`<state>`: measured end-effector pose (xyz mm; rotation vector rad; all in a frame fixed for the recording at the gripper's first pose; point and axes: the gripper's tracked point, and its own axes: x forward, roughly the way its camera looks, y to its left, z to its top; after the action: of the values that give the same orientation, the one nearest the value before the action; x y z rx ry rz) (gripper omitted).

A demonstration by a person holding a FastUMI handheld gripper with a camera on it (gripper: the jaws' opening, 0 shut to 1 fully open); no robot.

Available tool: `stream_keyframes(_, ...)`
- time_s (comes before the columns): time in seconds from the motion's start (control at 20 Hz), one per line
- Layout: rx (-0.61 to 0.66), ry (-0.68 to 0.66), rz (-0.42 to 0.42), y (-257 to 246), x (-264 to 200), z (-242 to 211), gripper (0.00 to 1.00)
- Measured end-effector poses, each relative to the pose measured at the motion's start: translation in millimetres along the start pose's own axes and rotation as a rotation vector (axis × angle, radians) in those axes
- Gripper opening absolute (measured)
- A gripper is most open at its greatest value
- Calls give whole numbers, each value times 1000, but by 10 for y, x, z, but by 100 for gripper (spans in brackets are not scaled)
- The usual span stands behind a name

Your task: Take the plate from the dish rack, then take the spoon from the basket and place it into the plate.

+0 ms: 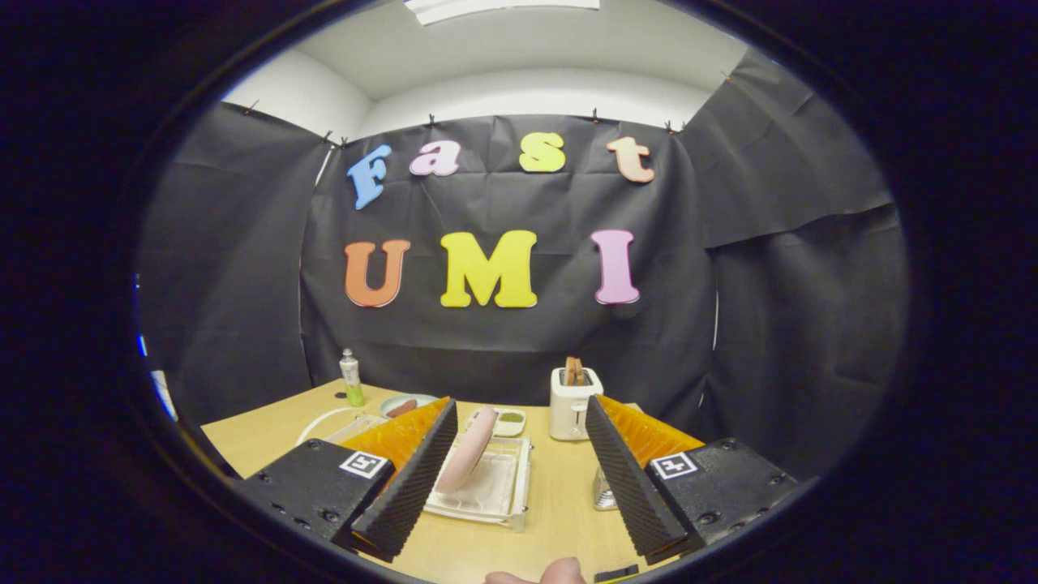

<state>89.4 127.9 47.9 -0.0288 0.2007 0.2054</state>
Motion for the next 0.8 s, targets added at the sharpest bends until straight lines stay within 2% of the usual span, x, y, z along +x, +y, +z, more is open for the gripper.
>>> stream_keyframes(0.15,25,83,43,149,334,30,100)
stream_keyframes(0.4,59,212,56,285,920,-16,100)
stream_keyframes(0.6,69,370,78,401,1310,-297,100)
stream_keyframes(0.8,102,523,52,351,1649,-610,100)
